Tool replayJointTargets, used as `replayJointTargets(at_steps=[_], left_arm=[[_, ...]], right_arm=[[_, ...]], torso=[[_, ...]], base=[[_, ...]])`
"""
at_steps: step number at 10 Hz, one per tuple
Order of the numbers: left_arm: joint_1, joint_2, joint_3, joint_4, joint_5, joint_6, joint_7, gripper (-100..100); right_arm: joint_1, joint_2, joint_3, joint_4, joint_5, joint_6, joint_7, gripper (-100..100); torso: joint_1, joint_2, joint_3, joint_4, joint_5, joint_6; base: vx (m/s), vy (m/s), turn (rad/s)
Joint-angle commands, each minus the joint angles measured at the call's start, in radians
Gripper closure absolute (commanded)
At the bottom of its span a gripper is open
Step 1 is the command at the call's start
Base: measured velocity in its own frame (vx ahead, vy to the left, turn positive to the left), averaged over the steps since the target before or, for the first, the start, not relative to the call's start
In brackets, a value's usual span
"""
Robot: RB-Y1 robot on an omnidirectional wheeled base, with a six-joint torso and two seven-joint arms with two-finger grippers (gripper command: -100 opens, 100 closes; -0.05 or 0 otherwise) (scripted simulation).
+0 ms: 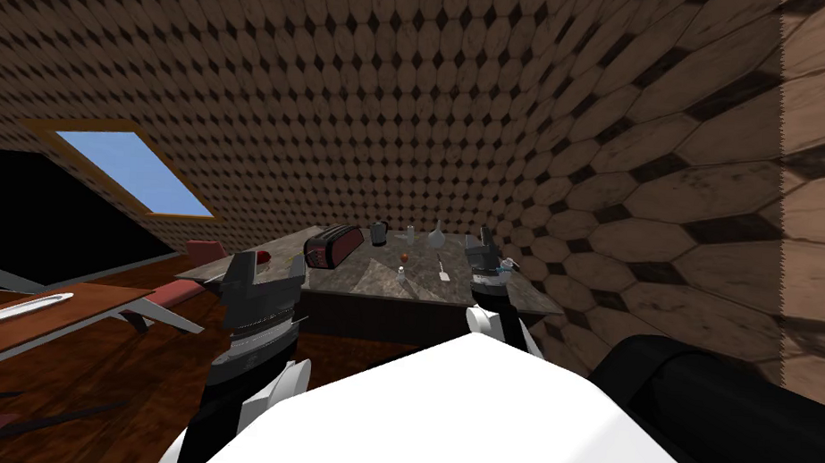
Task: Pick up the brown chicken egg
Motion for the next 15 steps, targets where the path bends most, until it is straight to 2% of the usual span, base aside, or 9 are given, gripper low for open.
replayJointTargets(at_steps=[1, 4, 5, 8, 10, 11, 13, 14, 15], left_arm=[[0.0, 0.0, 0.0, 0.0, 0.0, 0.0, 0.0, 0], [0.0, 0.0, 0.0, 0.0, 0.0, 0.0, 0.0, 0], [0.0, 0.0, 0.0, 0.0, 0.0, 0.0, 0.0, 0], [0.0, 0.0, 0.0, 0.0, 0.0, 0.0, 0.0, 0], [0.0, 0.0, 0.0, 0.0, 0.0, 0.0, 0.0, 0], [0.0, 0.0, 0.0, 0.0, 0.0, 0.0, 0.0, 0], [0.0, 0.0, 0.0, 0.0, 0.0, 0.0, 0.0, 0], [0.0, 0.0, 0.0, 0.0, 0.0, 0.0, 0.0, 0], [0.0, 0.0, 0.0, 0.0, 0.0, 0.0, 0.0, 0]], right_arm=[[0.001, -0.042, -0.002, 0.002, 0.003, 0.004, 0.011, -100], [0.008, -0.134, -0.008, 0.012, 0.016, 0.018, 0.054, -100], [0.008, -0.146, -0.008, 0.012, 0.016, 0.018, 0.054, -100], [0.016, -0.224, -0.013, 0.024, 0.03, 0.032, 0.099, -100], [0.027, -0.293, -0.021, 0.042, 0.049, 0.047, 0.155, -100], [0.027, -0.307, -0.021, 0.042, 0.049, 0.047, 0.155, -100], [0.041, -0.372, -0.031, 0.068, 0.073, 0.063, 0.219, -100], [0.041, -0.393, -0.031, 0.068, 0.073, 0.063, 0.221, -100], [0.049, -0.429, -0.036, 0.084, 0.087, 0.072, 0.258, -100]], torso=[[0.0, 0.0, 0.0, 0.0, 0.0, 0.0], [-0.004, 0.008, 0.005, 0.002, -0.001, 0.0], [-0.004, 0.007, 0.004, 0.002, -0.001, 0.0], [-0.006, 0.005, 0.003, 0.001, -0.001, 0.0], [-0.005, 0.003, 0.002, 0.001, -0.001, 0.0], [-0.006, 0.004, 0.002, 0.001, -0.001, 0.0], [-0.005, 0.003, 0.002, 0.001, -0.001, 0.0], [-0.005, 0.003, 0.002, 0.001, -0.001, 0.0], [-0.004, 0.003, 0.002, 0.001, -0.001, 0.0]], base=[[-0.057, -0.004, -0.002], [-0.121, -0.047, 0.021], [-0.06, -0.045, 0.01], [-0.062, -0.065, 0.036], [-0.05, -0.077, 0.057], [-0.043, -0.062, 0.035], [-0.049, -0.065, 0.084], [-0.044, -0.056, 0.051], [-0.038, -0.055, 0.079]])
